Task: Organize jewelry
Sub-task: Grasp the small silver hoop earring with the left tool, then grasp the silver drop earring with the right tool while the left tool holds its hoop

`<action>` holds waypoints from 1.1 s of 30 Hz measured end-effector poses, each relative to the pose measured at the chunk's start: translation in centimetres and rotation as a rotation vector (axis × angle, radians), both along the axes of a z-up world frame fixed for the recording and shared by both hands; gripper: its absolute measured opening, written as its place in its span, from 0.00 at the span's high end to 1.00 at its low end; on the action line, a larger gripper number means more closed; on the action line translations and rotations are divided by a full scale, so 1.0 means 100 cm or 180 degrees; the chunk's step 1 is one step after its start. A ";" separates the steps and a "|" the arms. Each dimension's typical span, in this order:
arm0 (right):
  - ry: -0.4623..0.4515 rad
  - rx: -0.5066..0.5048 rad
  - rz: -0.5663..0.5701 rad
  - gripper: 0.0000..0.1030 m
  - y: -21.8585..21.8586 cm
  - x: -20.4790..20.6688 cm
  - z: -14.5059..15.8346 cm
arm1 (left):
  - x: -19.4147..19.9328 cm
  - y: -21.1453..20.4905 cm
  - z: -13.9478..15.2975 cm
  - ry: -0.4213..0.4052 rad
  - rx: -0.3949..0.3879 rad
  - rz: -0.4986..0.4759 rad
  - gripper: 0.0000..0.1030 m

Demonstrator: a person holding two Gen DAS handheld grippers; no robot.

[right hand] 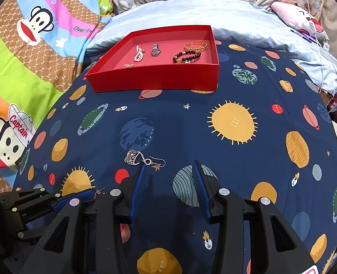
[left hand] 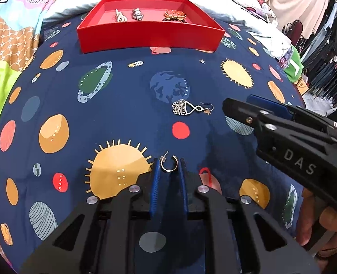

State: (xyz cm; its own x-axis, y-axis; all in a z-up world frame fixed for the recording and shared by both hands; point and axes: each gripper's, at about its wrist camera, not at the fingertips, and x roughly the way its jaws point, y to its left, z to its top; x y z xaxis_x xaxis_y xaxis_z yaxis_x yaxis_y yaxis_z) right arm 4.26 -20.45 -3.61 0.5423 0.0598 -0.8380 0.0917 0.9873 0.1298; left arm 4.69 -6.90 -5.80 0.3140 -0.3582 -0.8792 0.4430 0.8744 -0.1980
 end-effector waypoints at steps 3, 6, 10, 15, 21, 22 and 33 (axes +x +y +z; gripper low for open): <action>0.0005 -0.0001 0.0011 0.60 0.001 0.002 0.000 | 0.001 0.002 0.004 -0.0041 0.0007 0.0021 0.85; 0.0017 -0.0003 0.0035 0.60 0.003 0.005 -0.002 | 0.004 0.007 0.005 -0.0036 0.0015 0.0078 0.85; 0.0036 -0.0001 0.0077 0.60 0.005 0.011 -0.006 | 0.009 0.015 0.006 -0.0029 0.0037 0.0158 0.85; 0.0076 0.0100 0.0114 0.60 0.005 0.018 -0.013 | 0.014 0.020 0.009 -0.0058 0.0052 0.0222 0.85; 0.0139 0.0144 0.0173 0.60 0.006 0.024 -0.021 | 0.017 0.023 0.010 -0.0072 0.0067 0.0253 0.85; 0.0152 0.0152 0.0188 0.60 0.007 0.025 -0.022 | 0.017 0.023 0.009 -0.0072 0.0068 0.0254 0.85; 0.0197 0.0145 0.0380 0.67 0.017 0.012 -0.025 | 0.020 0.027 0.005 -0.0031 0.0070 0.0275 0.85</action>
